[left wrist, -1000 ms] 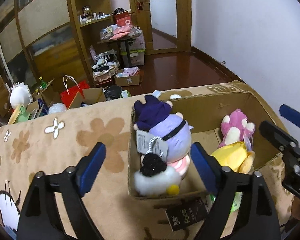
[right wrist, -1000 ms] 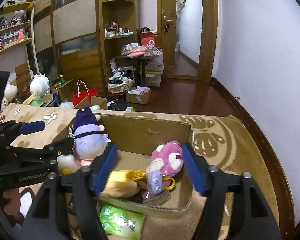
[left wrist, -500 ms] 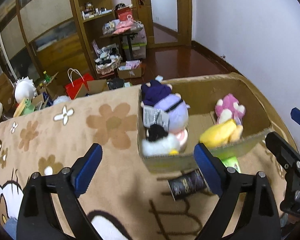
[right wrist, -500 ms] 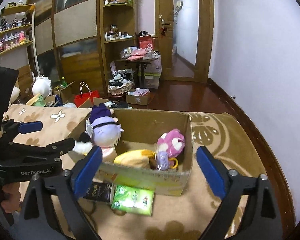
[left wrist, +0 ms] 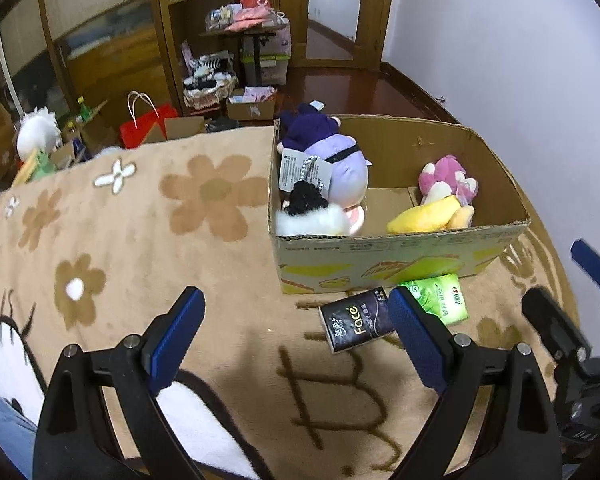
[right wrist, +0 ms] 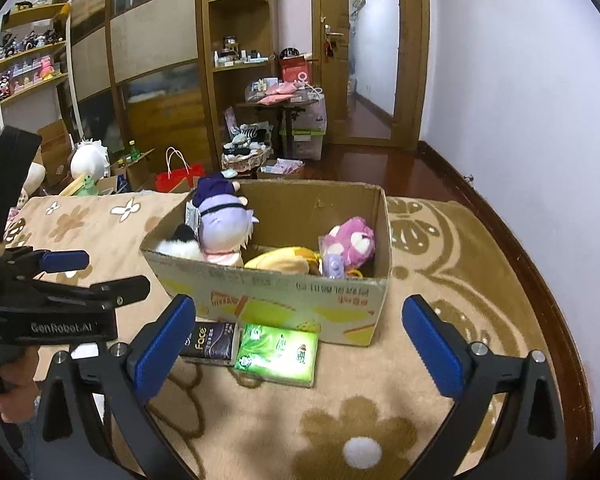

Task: Organize soft objects
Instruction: 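Move both tools down toward the black and green tissue packs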

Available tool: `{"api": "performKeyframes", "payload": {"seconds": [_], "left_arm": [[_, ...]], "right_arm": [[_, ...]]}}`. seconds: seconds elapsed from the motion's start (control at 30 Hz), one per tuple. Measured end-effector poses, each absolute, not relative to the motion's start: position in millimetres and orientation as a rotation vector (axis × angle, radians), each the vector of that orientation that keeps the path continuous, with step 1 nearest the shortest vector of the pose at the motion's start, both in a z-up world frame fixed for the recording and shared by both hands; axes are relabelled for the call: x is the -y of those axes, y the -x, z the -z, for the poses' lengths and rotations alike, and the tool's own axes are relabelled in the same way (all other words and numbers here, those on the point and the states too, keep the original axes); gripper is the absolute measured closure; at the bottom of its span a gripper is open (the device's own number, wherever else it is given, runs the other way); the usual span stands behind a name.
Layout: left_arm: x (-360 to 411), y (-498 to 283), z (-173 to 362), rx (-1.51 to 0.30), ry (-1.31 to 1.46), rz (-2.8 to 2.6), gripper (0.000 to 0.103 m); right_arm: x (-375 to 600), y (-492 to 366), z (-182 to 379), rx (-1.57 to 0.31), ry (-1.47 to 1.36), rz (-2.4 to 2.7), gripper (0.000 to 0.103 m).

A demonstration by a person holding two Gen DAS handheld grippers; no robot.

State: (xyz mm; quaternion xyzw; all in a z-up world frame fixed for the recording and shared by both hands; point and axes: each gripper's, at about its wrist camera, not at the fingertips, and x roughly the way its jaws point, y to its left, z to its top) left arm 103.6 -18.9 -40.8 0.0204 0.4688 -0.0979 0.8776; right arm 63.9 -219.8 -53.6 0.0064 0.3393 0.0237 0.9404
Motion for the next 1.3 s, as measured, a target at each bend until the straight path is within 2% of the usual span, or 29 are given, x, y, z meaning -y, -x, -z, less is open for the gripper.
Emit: {"api": "performKeyframes", "payload": {"seconds": [0.53,1.3], "left_arm": [[28,-140,94,-1.142,0.024,0.209,0.011],[38,-170,135,-1.286,0.074,0.246,0.011]], "right_arm": [[215,-86,117,-0.804,0.011,-0.037,0.0],[202,-118,161,-0.907,0.031,-0.082,0.0]]}}
